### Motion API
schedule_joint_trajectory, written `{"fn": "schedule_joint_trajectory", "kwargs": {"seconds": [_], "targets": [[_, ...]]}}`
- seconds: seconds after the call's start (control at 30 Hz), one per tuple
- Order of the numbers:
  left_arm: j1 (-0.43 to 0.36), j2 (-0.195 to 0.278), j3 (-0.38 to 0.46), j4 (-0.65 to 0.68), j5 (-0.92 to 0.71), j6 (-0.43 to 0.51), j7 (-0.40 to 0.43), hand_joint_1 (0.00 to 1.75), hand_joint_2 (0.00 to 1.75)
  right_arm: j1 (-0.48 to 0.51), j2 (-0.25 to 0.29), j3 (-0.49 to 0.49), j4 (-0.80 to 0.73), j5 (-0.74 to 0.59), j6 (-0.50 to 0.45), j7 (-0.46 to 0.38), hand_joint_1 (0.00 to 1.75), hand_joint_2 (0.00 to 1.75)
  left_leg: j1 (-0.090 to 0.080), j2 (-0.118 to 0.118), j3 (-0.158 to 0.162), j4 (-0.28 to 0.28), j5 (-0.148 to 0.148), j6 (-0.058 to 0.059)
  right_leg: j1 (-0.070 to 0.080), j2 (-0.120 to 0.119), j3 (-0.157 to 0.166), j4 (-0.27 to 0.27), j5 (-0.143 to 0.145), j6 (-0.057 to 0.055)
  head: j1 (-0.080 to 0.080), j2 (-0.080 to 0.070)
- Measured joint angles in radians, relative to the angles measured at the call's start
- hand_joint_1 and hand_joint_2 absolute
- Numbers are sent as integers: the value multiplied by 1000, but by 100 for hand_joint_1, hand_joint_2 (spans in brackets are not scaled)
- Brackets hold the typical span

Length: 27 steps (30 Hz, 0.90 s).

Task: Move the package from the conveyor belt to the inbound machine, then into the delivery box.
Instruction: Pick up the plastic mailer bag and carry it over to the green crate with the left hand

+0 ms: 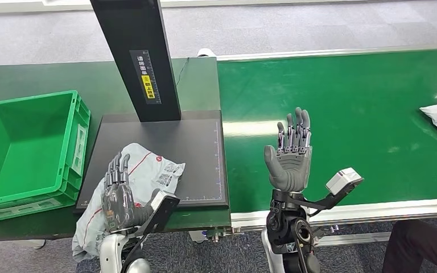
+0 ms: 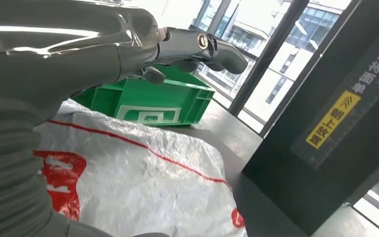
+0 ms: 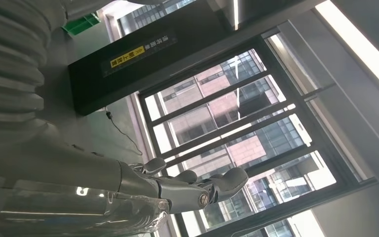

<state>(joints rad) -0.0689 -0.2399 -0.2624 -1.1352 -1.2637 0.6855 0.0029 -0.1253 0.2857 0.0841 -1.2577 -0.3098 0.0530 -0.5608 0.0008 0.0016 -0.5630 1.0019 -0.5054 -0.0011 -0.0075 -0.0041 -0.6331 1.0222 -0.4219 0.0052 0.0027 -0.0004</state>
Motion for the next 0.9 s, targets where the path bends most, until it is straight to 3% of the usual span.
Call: {"fn": "schedule_joint_trajectory", "kwargs": {"seconds": [0.23,0.37,0.6,0.9], "targets": [[13,-24,65,-58,39,0,-140,0,175,15,0,3,-1,1,-3,-1,0,175,0,0,0,0,0,0,0,0,0,0,0,0,0,0],[8,-25,87,-46,-5,-21,-77,0,175,30,0,6,-10,2,-4,-3,0,175,0,0,0,0,0,0,0,0,0,0,0,0,0,0],[-29,-19,72,97,-133,-207,84,0,175,31,0,7,-15,-3,14,0,0,175,0,0,0,0,0,0,0,0,0,0,0,0,0,0],[-128,-15,73,252,-162,-276,117,0,175,30,1,6,-15,-4,27,9,0,175,0,-8,8,-1,-2,1,-1,-6,12,-1,-4,2,0,0]]}}
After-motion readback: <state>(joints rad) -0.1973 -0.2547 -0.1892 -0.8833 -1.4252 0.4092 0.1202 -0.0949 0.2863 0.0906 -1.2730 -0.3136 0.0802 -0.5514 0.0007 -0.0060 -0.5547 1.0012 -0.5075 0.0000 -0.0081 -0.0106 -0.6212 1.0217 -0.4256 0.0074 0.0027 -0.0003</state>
